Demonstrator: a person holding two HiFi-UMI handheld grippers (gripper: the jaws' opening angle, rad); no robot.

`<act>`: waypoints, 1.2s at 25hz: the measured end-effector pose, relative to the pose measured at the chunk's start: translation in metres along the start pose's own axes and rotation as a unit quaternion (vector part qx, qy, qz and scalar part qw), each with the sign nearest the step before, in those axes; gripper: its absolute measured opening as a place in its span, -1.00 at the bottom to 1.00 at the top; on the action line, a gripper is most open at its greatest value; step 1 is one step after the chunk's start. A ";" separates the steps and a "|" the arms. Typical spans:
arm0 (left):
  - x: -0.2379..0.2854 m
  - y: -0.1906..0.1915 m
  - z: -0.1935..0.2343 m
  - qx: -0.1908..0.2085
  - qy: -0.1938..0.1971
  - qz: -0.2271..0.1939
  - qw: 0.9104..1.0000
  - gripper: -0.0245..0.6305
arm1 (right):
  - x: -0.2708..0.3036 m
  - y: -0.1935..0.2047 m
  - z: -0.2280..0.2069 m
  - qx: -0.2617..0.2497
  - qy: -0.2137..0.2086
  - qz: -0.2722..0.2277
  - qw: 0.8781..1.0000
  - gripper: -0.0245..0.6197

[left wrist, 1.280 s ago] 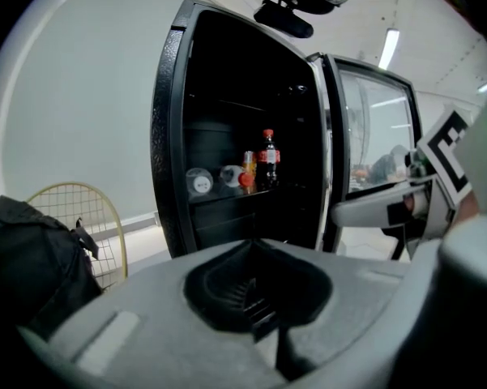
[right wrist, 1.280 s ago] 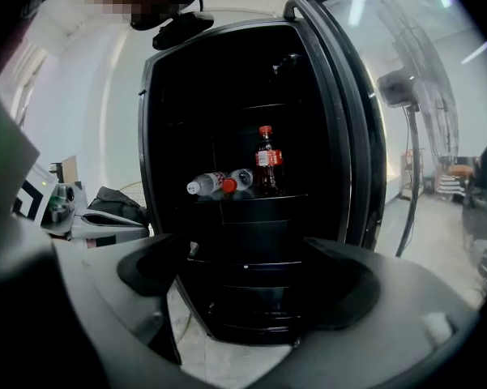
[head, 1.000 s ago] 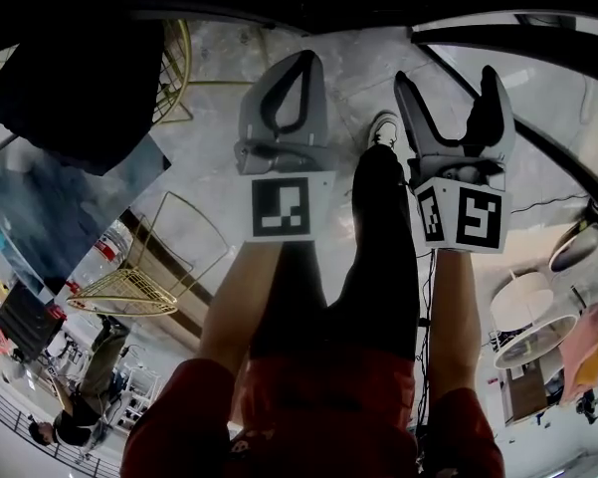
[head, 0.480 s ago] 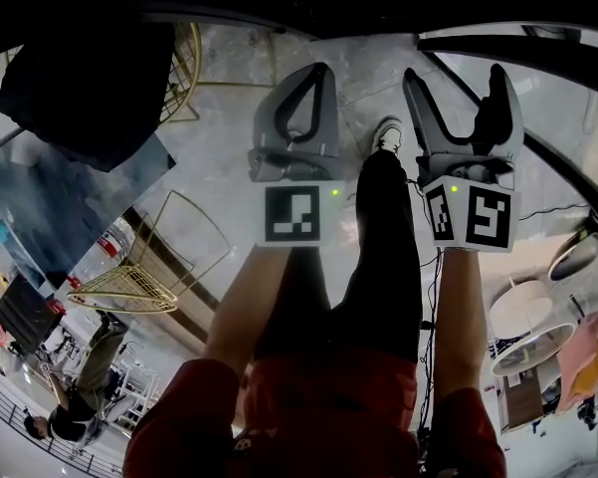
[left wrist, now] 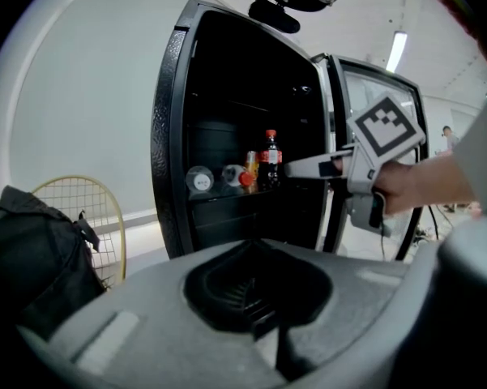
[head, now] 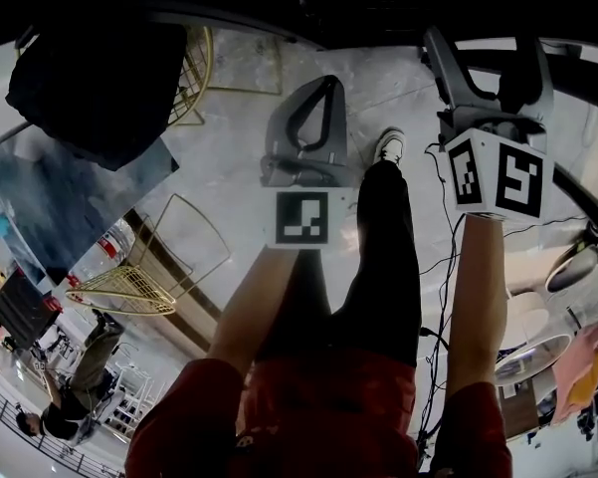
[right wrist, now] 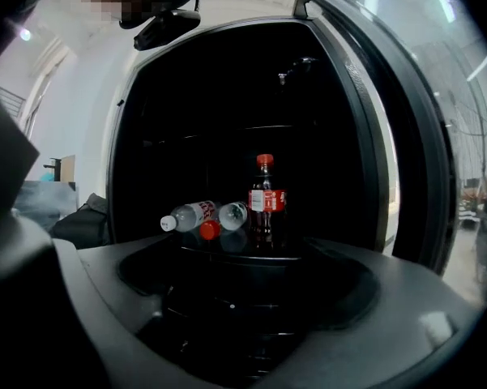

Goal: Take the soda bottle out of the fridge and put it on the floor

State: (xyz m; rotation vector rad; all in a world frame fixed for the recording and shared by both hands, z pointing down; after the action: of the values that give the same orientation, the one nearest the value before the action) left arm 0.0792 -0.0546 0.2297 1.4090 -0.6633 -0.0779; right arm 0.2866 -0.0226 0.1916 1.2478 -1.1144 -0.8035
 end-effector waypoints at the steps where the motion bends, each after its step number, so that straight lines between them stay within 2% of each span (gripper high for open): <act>1: 0.000 0.000 0.000 -0.001 -0.001 0.000 1.000 -0.93 | 0.006 -0.004 -0.001 -0.008 0.000 -0.004 1.000 0.51; 6: -0.002 0.000 0.002 -0.002 -0.002 -0.010 1.000 -0.93 | 0.033 -0.020 -0.006 -0.036 -0.002 -0.017 0.999 0.51; 17: 0.006 -0.001 -0.003 -0.010 0.002 -0.007 1.000 -0.93 | 0.093 -0.043 -0.030 0.032 0.035 -0.026 0.999 0.51; 26: 0.011 -0.002 0.001 -0.001 0.008 -0.004 1.000 -0.93 | 0.107 -0.051 -0.033 0.026 0.033 -0.031 0.999 0.51; 30: 0.009 -0.003 0.001 -0.013 0.003 -0.008 1.000 -0.93 | 0.109 -0.050 -0.034 0.027 0.032 -0.028 0.999 0.51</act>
State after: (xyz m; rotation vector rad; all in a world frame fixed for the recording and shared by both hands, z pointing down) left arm 0.0871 -0.0597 0.2304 1.3892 -0.6436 -0.0954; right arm 0.3567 -0.1230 0.1665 1.3456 -1.0602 -0.7740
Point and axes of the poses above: the fingertips, and each gripper's own axes: x forward along the fingers, z to its left, y out of its underside, the point moved 8 cm from there along -x, backward along the fingers, and after that the axes turned 6 degrees about y, right-handed, at the moved point
